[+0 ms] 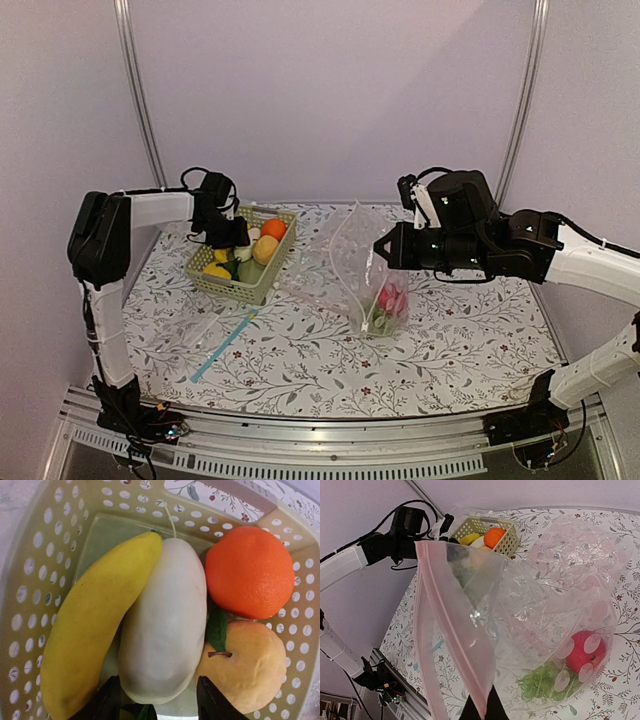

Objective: Place the food in the zip-top bag and seal the zipper
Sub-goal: Pick up the fake vegetable from the bin.

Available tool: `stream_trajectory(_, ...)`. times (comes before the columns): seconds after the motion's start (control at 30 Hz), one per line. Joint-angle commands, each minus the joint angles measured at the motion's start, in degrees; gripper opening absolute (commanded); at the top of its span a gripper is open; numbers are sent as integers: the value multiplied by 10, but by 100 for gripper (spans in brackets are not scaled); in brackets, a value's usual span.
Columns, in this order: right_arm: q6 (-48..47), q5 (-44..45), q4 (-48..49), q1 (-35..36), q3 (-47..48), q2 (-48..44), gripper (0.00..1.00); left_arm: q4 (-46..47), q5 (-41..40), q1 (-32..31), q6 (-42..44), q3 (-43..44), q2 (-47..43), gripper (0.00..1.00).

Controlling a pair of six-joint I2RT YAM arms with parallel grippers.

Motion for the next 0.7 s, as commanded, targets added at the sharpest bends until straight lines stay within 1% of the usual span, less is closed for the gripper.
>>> stream_trajectory(0.0,0,5,0,-3,2,-4,0,-7,9,-9,12,29,32,51)
stream_trajectory(0.13,1,5,1,-2,1,-4,0,-22,-7,-15,18,55,56,51)
stream_trajectory(0.37,1,8,1,-2,0,-9,0,-38,-20,-22,21,85,85,57)
stream_trajectory(0.43,0,10,0,-2,-1,-9,0,-44,-20,-25,23,93,94,58)
stream_trajectory(0.53,-2,8,0,-3,1,-7,0,-51,-43,-30,25,103,105,60)
stream_trajectory(0.6,-2,6,0,-2,2,-7,0,-51,-43,-30,24,106,109,58)
stream_trajectory(0.67,-2,5,1,-3,2,-8,0,-50,-48,-31,22,104,109,53)
